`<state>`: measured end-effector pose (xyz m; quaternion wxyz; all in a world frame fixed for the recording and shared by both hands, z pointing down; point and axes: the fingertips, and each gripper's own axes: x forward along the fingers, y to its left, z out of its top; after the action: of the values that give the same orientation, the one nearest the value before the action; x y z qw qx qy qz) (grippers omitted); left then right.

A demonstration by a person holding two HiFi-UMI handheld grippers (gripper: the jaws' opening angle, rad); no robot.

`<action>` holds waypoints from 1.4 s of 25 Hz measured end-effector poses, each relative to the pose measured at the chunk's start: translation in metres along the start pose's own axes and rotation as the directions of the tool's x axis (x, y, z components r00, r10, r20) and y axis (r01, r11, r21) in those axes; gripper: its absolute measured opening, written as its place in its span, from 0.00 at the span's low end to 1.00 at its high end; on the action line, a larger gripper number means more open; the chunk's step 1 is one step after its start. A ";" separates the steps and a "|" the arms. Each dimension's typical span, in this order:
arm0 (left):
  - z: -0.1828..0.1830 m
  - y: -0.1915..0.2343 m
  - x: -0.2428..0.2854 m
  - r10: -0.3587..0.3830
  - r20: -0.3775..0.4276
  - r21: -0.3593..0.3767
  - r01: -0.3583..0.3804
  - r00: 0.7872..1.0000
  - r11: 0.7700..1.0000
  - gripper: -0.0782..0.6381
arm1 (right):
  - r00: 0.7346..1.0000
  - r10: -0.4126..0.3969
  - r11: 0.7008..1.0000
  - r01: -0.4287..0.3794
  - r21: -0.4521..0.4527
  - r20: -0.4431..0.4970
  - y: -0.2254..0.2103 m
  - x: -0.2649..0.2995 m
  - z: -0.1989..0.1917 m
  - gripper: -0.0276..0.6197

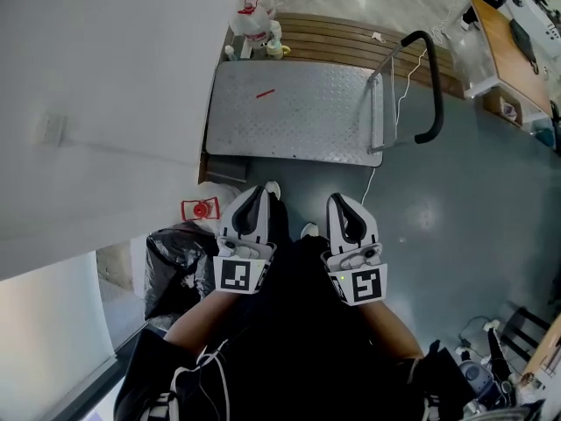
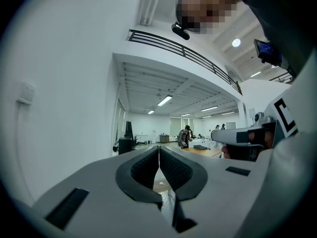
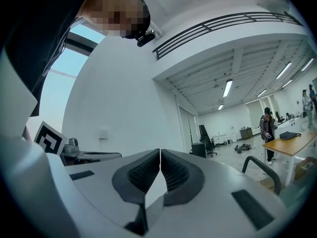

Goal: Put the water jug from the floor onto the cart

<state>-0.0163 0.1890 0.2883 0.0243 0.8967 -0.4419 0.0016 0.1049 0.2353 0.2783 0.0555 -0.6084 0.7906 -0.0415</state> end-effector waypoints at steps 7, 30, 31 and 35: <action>-0.006 0.029 0.020 -0.039 -0.039 0.026 0.040 0.998 0.999 0.14 | 1.000 -0.021 1.000 0.021 0.000 -0.013 0.001 0.039 -0.004 0.07; -0.012 0.153 0.071 0.104 -0.011 -0.108 -0.105 0.994 0.989 0.14 | 0.996 -0.043 0.995 0.035 -0.098 -0.077 -0.004 0.149 0.007 0.07; -0.015 0.163 0.072 0.112 -0.013 -0.109 -0.113 0.994 0.988 0.14 | 0.996 -0.046 0.994 0.037 -0.105 -0.079 -0.003 0.155 0.007 0.07; -0.028 0.191 0.072 0.140 -0.033 -0.114 -0.142 0.990 0.983 0.14 | 0.994 -0.054 0.994 0.045 -0.102 -0.090 -0.001 0.173 0.001 0.07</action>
<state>-0.1232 0.0172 0.3263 0.0819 0.8601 -0.5033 -0.0112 0.0617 0.0676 0.2711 -0.0128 -0.6273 0.7780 -0.0316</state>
